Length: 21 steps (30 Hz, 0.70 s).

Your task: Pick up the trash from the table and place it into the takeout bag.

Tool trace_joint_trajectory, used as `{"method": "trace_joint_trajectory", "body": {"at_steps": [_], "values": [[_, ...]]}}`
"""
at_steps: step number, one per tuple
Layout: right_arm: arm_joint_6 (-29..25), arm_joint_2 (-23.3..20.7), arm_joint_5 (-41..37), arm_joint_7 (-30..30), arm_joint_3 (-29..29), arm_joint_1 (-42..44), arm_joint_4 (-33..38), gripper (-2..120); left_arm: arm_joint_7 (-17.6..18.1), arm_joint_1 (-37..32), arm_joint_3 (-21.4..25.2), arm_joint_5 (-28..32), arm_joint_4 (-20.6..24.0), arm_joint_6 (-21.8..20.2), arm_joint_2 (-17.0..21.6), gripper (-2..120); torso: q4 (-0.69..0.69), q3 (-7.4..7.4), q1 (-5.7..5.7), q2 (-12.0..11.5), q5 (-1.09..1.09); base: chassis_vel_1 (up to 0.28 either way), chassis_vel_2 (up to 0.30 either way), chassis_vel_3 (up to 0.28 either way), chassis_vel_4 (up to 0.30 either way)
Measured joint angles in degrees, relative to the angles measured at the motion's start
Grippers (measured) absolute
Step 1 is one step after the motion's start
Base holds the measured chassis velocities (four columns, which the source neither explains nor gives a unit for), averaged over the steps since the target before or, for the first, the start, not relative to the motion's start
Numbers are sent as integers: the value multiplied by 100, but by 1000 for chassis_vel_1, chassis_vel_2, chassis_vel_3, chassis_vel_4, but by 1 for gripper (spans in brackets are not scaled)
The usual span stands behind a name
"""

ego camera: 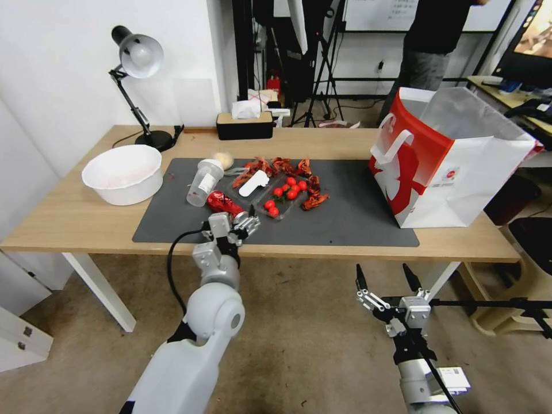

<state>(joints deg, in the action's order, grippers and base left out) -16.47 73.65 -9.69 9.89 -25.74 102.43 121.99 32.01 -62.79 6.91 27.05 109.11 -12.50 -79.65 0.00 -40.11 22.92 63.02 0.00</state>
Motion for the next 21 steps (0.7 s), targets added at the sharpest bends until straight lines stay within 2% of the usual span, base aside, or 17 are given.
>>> {"method": "trace_joint_trajectory", "body": {"at_steps": [7, 11, 16, 21], "values": [[5, 0, -14, 11, -23, -119, -164, 100, 168, 407, -74, 91, -510, -97, -154, 100, 0, 0, 0, 0, 0, 0, 0, 0, 0], [74, -35, -70, 26, -31, -263, -314, 100, 462, 776, -144, 100, -929, -408, -269, 100, 0, 0, 0, 0, 0, 0, 0, 0, 0], [127, -66, -147, 28, -33, -324, -367, 100, 785, 858, -136, 96, -1051, -592, -317, 100, 0, 1, 0, 0, 0, 0, 0, 0, 0], [120, -94, -152, 30, -35, -279, -325, 100, 848, 675, -62, 79, -892, -613, -274, 99, -1, 1, 0, 0, 0, 0, 0, 0, 0]]}}
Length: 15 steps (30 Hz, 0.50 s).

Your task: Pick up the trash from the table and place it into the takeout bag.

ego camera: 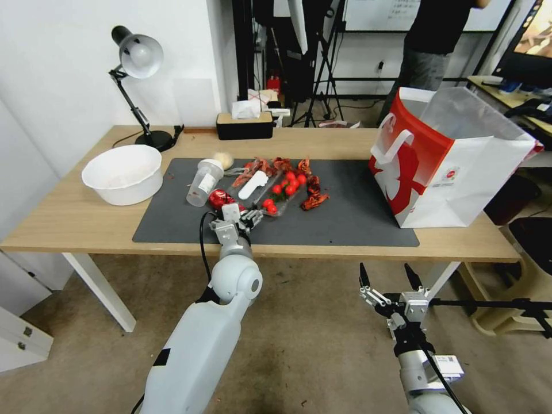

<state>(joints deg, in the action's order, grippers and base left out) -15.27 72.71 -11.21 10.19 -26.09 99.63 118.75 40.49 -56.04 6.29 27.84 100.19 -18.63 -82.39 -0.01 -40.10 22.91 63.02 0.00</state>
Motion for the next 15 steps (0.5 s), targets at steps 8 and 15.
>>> {"method": "trace_joint_trajectory", "body": {"at_steps": [8, 15], "values": [[-11, -81, -2, -1, 23, 18, 37, 100, 0, -314, 134, -7, 296, -6, 72, 72, 1, 1, 0, 1, 1, 0, 0, 0, 0], [-10, -128, -4, -3, 41, 13, 62, 100, -11, -533, 257, -21, 479, -2, 99, 47, 0, 1, 0, 2, -1, 0, 0, 0, 0]]}}
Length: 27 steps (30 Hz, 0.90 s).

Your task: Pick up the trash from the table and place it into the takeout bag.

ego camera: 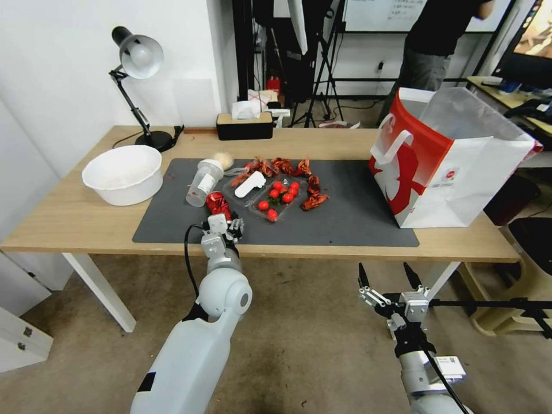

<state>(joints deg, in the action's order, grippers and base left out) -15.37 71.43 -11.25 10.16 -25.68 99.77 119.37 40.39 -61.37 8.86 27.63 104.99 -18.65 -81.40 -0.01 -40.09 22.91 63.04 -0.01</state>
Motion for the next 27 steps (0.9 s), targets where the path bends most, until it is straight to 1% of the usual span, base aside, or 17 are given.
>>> {"method": "trace_joint_trajectory", "body": {"at_steps": [1, 3, 6, 10, 12, 13, 14, 16, 17, 18, 20, 21, 22, 24, 25, 26, 27], "values": [[0, 0, 0, 0, 0, 0, 0, 100, 0, 0, 0, 0, 0, 0, 0, 47, 0, 0, 0, 0, 0, 0, 0, 0, 0], [0, -7, 0, -2, 1, 7, 14, 100, -7, -60, 48, -7, 68, 6, 44, 42, 1, 0, 0, 0, 0, 0, 0, 0, 0], [7, -20, 0, -4, 12, -27, 12, 100, -36, -102, 92, -3, 138, 10, 104, 42, 1, -1, 0, -1, -1, 0, 0, 0, 0], [27, -30, 0, -7, 30, -61, -9, 100, -187, -194, 162, 5, 305, 90, 187, 42, 2, -3, 0, -2, -1, 0, 0, 0, 0], [30, -31, 0, -9, 37, -63, -10, 100, -322, -252, 186, 11, 402, 175, 229, 42, 2, -2, 0, -2, 0, 0, 0, 0, 0], [30, -31, 0, -9, 37, -63, -10, 100, -322, -252, 186, 11, 402, 175, 229, 42, 2, -2, 0, -2, 0, 0, 0, 0, 0], [31, -31, 0, -11, 39, -64, -11, 100, -414, -281, 193, 37, 447, 242, 250, 42, 2, -2, 0, -2, 0, 0, 0, 0, 0], [33, -28, 0, -14, 41, -66, -11, 100, -741, -387, 208, 76, 593, 429, 313, 42, 2, -2, 1, -2, 0, 0, 0, 0, 0], [33, -27, 0, -15, 41, -66, -9, 100, -846, -409, 217, 76, 621, 499, 334, 42, 1, -2, 0, -2, 0, 0, 0, 0, 0], [33, -27, 0, -15, 41, -66, -9, 100, -846, -409, 217, 76, 621, 499, 334, 42, 1, -2, 0, -2, 0, 0, 0, 0, 0], [34, -22, 0, -18, 43, -66, -1, 100, -1087, -424, 240, 93, 644, 678, 370, 42, 2, -2, 0, -2, 0, 0, 0, 0, 0], [34, -17, 0, -23, 44, -68, 7, 100, -1330, -420, 269, 143, 649, 841, 402, 42, 1, -1, 0, -2, 0, 0, 0, 0, 0], [34, -17, 0, -23, 44, -68, 7, 100, -1330, -420, 269, 143, 649, 841, 402, 42, 1, -1, 0, -2, 0, 0, 0, 0, 0], [33, -5, -4, -44, 45, -76, 15, 100, -1884, -307, 324, 347, 632, 1181, 493, 42, 2, -2, 0, -2, 0, 0, 0, 0, 0], [33, -3, -5, -48, 45, -78, 16, 100, -1982, -266, 332, 383, 616, 1238, 512, 42, 1, -1, 0, -2, 1, 0, 0, 0, 0], [33, -3, -5, -48, 45, -78, 16, 100, -1982, -266, 332, 383, 616, 1238, 512, 42, 1, -1, 0, -2, 1, 0, 0, 0, 0], [32, 5, -6, -55, 46, -81, 17, 100, -2280, -129, 345, 492, 560, 1376, 578, 42, 1, -1, 0, -2, 0, 0, 0, 0, 0]]}}
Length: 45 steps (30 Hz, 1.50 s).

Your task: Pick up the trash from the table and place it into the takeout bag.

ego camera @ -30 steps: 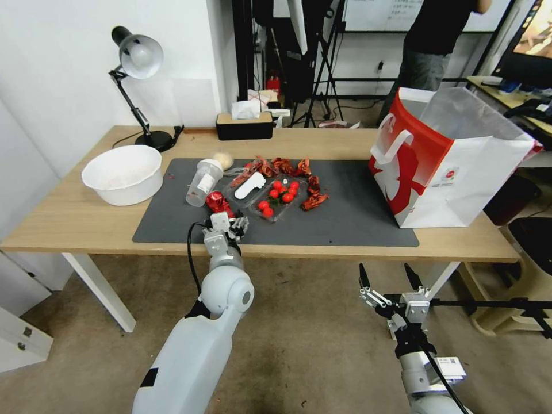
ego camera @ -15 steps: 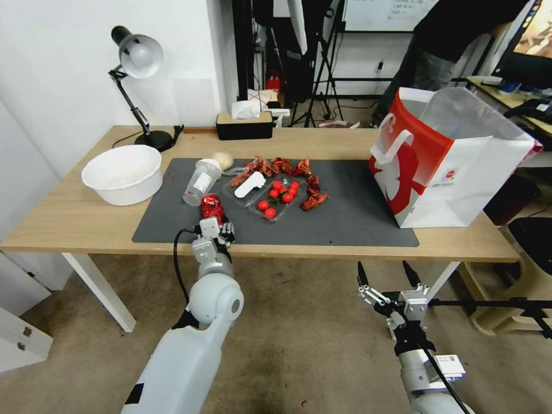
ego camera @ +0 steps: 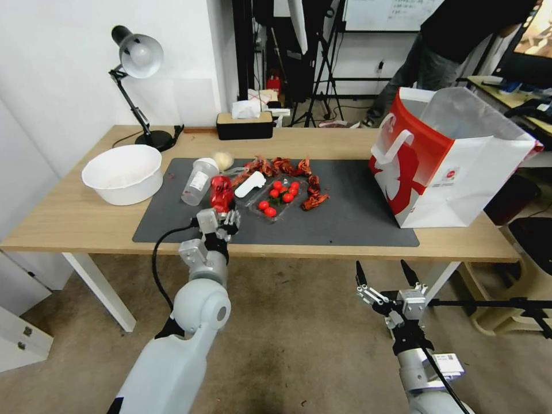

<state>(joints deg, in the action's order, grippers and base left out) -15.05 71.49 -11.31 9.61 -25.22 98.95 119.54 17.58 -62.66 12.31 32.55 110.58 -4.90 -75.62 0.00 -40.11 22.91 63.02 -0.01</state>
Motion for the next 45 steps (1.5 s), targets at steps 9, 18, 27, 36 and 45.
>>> {"method": "trace_joint_trajectory", "body": {"at_steps": [9, 18, 27, 36, 45], "values": [[-1, 57, 5, -10, -5, -13, 11, 100, -1190, 1182, -288, 764, -357, 258, 403, 42, 0, 0, 0, 0, 1, 0, 0, 0, 0], [8, 96, 14, -35, -53, -5, 29, 100, -1713, 2676, -1235, 1223, -1093, 286, 478, 42, 1, 0, 0, 0, 2, 0, 0, 0, 0], [15, 167, 16, -55, -117, 0, 19, 100, -2155, 4257, -2266, 1464, -2007, 309, 72, 42, -1, 0, 1, 0, 3, 0, 0, 0, 0], [-26, 230, 19, -82, -186, 86, 33, 100, -2772, 5745, -3341, 982, -3241, 378, -642, 42, -1, 0, 1, 0, 2, 0, 0, 0, 0], [-34, 232, 17, -84, -183, 25, -10, 100, -3230, 6649, -3863, -4, -4474, 436, -1067, 42, 0, 0, 1, 0, 2, 0, 0, 0, 0]]}}
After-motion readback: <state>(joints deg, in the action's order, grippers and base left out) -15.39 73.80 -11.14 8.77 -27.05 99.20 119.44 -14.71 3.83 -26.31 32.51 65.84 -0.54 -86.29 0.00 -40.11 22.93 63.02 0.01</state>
